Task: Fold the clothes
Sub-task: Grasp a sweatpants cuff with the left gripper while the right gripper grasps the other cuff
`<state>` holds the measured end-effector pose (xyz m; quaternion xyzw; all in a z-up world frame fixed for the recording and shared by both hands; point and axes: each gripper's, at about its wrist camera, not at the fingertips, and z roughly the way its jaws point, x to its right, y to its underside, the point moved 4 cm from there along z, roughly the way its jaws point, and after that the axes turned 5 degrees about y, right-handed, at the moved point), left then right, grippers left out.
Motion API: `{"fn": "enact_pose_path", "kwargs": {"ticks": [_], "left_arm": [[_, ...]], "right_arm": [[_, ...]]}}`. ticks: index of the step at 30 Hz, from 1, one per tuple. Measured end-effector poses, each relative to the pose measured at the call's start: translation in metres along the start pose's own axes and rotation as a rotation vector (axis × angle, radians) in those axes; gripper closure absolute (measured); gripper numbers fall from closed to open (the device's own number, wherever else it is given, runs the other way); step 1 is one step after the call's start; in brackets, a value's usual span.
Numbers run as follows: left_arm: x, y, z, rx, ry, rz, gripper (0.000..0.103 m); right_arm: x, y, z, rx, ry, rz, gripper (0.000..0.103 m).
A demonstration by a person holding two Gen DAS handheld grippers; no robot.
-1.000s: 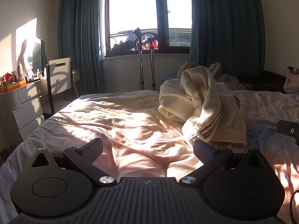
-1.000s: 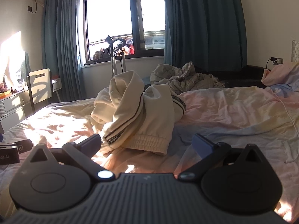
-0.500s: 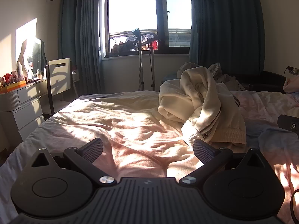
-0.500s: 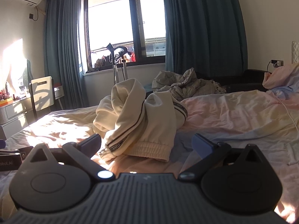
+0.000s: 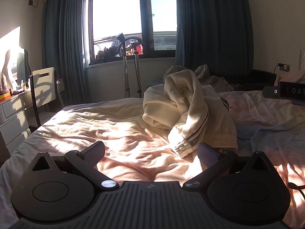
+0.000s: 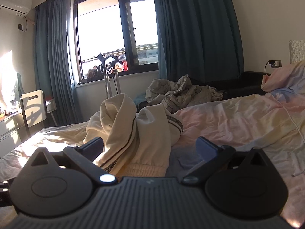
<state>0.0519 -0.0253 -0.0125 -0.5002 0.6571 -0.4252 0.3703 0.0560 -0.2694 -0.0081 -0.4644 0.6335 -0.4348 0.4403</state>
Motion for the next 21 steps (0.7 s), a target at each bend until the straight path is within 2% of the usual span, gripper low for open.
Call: {"fn": "enact_pose_path", "kwargs": {"ticks": [2,4,7,12,16,17,21], "left_arm": [[0.012,-0.002,0.012,-0.025,0.042,0.054,0.0],[0.025,-0.002,0.027,-0.035,0.07,0.114,0.0],[0.037,-0.002,0.059,-0.07,0.108,0.167,0.0],[0.053,0.008,0.121,-0.1,0.149,0.25,0.0],[0.052,0.022,0.163,-0.121,0.13,0.261,0.009],[0.051,0.025,0.173,-0.125,0.126,0.261,0.013],[0.047,0.032,0.203,-0.132,0.16,0.254,0.018]], "right_arm": [[0.009,-0.009,0.02,-0.016,0.02,0.02,0.0],[0.018,-0.011,0.044,-0.067,-0.015,0.046,0.0],[0.027,-0.006,0.082,-0.184,-0.071,0.087,0.0],[0.036,0.023,0.137,-0.365,-0.16,0.182,0.001],[0.041,0.051,0.168,-0.476,-0.226,0.305,0.006],[0.041,0.056,0.173,-0.49,-0.233,0.319,0.008],[0.039,0.07,0.193,-0.527,-0.25,0.325,0.014]]}}
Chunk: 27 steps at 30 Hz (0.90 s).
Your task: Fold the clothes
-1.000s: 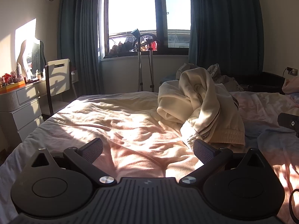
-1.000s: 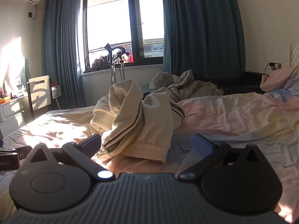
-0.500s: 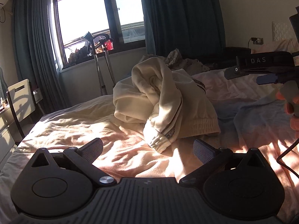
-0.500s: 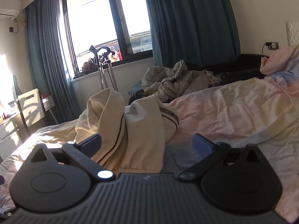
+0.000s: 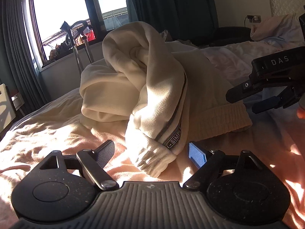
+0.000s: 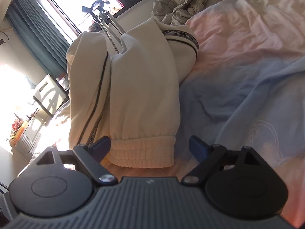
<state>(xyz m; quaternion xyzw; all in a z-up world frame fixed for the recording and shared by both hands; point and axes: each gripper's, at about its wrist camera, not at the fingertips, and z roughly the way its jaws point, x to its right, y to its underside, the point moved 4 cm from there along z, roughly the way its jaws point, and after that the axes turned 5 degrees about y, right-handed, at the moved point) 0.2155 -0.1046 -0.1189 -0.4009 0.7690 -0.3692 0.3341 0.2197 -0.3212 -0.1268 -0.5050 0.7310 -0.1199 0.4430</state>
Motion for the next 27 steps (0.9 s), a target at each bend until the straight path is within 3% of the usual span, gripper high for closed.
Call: {"fn": "enact_pose_path", "kwargs": {"ticks": [3,7,9,11,13,18,19,20,24,27], "left_arm": [[-0.001,0.006,0.017,-0.009,0.035,0.026,0.02],[-0.011,0.007,0.032,0.007,0.087,-0.038,0.031],[-0.019,0.006,0.036,0.014,0.114,-0.093,0.037],[-0.03,0.004,0.036,0.028,0.144,-0.181,0.049],[-0.037,-0.001,0.03,0.051,0.161,-0.261,0.056],[-0.058,-0.025,-0.009,0.162,0.165,-0.373,0.067],[-0.067,-0.032,-0.02,0.181,0.167,-0.403,0.069],[-0.075,-0.038,-0.031,0.202,0.171,-0.434,0.07],[-0.112,-0.058,-0.08,0.271,0.163,-0.516,0.071],[-0.143,-0.068,-0.109,0.28,0.143,-0.565,0.072]], "right_arm": [[0.004,-0.002,0.016,-0.02,-0.035,0.023,0.016],[0.01,-0.004,0.031,-0.036,-0.075,0.048,0.017],[0.012,-0.005,0.035,-0.039,-0.109,0.073,0.024],[0.013,-0.008,0.034,-0.035,-0.118,0.098,0.044],[0.014,-0.008,0.033,-0.034,-0.121,0.131,0.05],[0.0,-0.005,0.012,0.017,-0.127,0.157,0.063],[-0.004,-0.002,0.004,0.031,-0.139,0.175,0.073],[-0.009,0.001,-0.005,0.042,-0.151,0.188,0.076],[-0.04,0.022,-0.042,0.05,-0.196,0.141,0.081],[-0.067,0.037,-0.067,0.048,-0.236,0.109,0.082]]}}
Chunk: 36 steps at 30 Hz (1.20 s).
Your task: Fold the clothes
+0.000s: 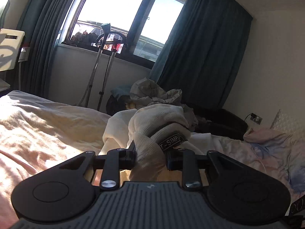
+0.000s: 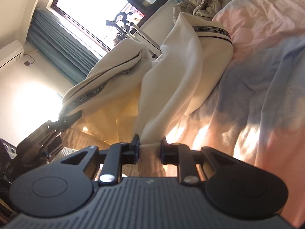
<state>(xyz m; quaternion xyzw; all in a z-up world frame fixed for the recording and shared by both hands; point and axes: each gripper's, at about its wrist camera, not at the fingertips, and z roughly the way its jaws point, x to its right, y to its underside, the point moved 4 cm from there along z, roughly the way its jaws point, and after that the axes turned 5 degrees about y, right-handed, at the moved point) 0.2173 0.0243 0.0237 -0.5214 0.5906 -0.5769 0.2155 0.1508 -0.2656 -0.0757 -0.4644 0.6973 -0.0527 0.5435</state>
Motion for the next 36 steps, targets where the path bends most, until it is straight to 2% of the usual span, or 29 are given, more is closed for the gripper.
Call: {"fn": "enact_pose_path", "kwargs": {"ticks": [4,9,15,19,21,26,30,36], "left_arm": [[-0.026,-0.051,-0.041,0.031,-0.042,-0.039,0.073],[-0.066,-0.116,-0.092,0.055,-0.104,-0.055,0.073],[-0.132,-0.152,-0.122,0.05,-0.194,-0.033,0.073],[-0.199,-0.149,-0.124,0.024,-0.277,-0.053,0.073],[-0.232,-0.14,-0.12,0.005,-0.315,-0.068,0.073],[-0.306,-0.083,-0.099,-0.085,-0.391,-0.107,0.073],[-0.334,-0.047,-0.09,-0.112,-0.412,-0.112,0.073],[-0.333,-0.041,-0.093,-0.085,-0.426,-0.085,0.067]], "right_arm": [[-0.046,0.028,-0.014,0.001,-0.107,0.016,0.083],[-0.116,0.074,-0.01,-0.045,-0.234,0.016,0.083],[-0.209,0.127,0.017,-0.133,-0.363,-0.05,0.082],[-0.259,0.157,0.056,-0.228,-0.425,-0.136,0.083],[-0.273,0.174,0.081,-0.269,-0.429,-0.183,0.083],[-0.269,0.215,0.15,-0.388,-0.337,-0.24,0.083],[-0.254,0.235,0.175,-0.458,-0.294,-0.267,0.084],[-0.26,0.23,0.167,-0.474,-0.312,-0.334,0.081]]}}
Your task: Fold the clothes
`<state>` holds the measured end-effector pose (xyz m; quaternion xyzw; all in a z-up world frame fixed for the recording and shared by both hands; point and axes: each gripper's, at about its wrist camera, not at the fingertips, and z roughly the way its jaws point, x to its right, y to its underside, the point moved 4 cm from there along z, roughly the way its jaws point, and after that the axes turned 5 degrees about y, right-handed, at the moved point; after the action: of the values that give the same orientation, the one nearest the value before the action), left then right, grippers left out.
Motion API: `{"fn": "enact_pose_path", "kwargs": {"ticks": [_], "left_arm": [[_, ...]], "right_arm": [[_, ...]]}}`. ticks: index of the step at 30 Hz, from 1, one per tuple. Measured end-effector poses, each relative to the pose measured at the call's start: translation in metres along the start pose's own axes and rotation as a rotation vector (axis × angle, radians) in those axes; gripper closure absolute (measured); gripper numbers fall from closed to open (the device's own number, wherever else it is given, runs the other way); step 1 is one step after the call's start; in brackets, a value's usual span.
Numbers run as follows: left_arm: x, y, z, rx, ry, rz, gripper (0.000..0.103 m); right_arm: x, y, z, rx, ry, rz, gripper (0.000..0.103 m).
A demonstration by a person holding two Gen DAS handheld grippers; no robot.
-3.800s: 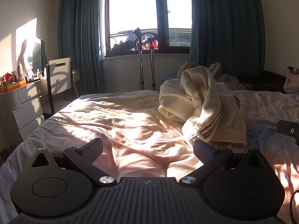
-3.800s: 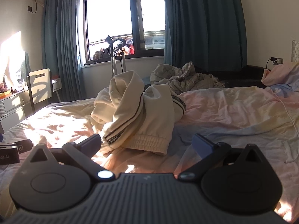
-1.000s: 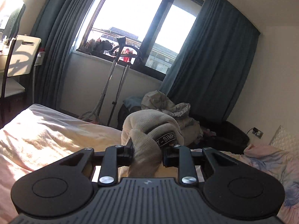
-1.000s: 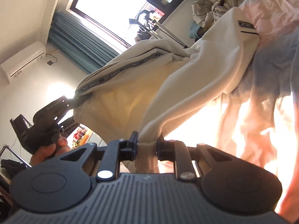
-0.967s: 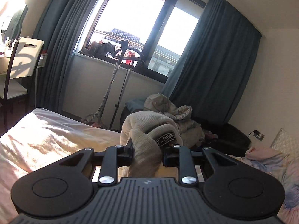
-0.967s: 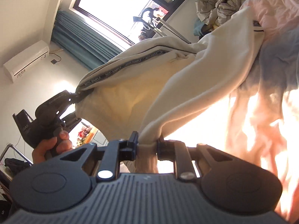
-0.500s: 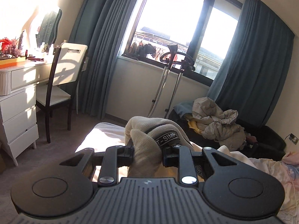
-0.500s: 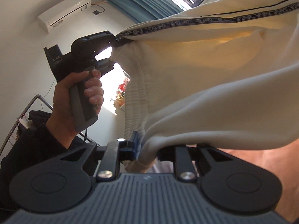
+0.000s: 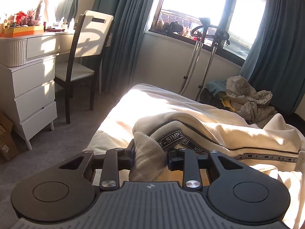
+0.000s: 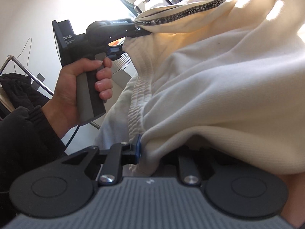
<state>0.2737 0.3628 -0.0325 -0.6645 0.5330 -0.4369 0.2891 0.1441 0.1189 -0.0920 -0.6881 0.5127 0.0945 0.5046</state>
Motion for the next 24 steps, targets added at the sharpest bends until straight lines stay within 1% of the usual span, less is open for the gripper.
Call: {"fn": "enact_pose_path", "kwargs": {"ticks": [1,2,3,4,6,7,8,11,12,15,18,21,24], "left_arm": [[0.002,0.0,-0.004,0.004,-0.012,0.014,0.062],[0.007,0.001,-0.009,0.007,-0.03,0.034,0.052],[0.011,0.002,-0.014,0.008,-0.046,0.052,0.047],[0.014,0.003,-0.019,0.006,-0.058,0.065,0.038],[0.022,0.006,-0.033,0.005,-0.074,0.085,0.03],[0.026,0.007,-0.041,0.006,-0.08,0.092,0.024],[0.03,0.009,-0.049,0.006,-0.085,0.099,0.022],[0.042,0.014,-0.076,0.012,-0.098,0.122,0.018],[0.048,0.017,-0.087,0.014,-0.106,0.138,0.018],[0.073,0.023,-0.114,0.028,-0.097,0.181,0.018],[0.114,0.037,-0.141,0.022,-0.043,0.211,0.018],[0.161,0.052,-0.16,0.047,0.005,0.258,0.018],[0.213,0.071,-0.175,0.074,0.082,0.281,0.018]], "right_arm": [[-0.003,-0.002,-0.003,-0.007,-0.001,-0.018,0.077],[-0.005,-0.004,-0.008,-0.012,-0.001,-0.038,0.074],[-0.005,-0.005,-0.013,-0.017,0.001,-0.062,0.071],[-0.006,-0.003,-0.02,-0.023,0.006,-0.089,0.065],[-0.009,0.003,-0.036,-0.026,0.024,-0.146,0.059],[-0.01,0.007,-0.045,-0.024,0.037,-0.177,0.056],[-0.012,0.01,-0.056,-0.019,0.052,-0.209,0.055],[-0.015,0.014,-0.085,0.014,0.11,-0.275,0.053],[-0.017,0.013,-0.099,0.032,0.128,-0.291,0.053],[-0.014,0.01,-0.148,0.104,0.192,-0.33,0.052],[-0.003,0.006,-0.203,0.181,0.282,-0.34,0.05],[0.017,0.0,-0.25,0.252,0.401,-0.348,0.05],[0.04,-0.006,-0.29,0.315,0.501,-0.35,0.05]]}}
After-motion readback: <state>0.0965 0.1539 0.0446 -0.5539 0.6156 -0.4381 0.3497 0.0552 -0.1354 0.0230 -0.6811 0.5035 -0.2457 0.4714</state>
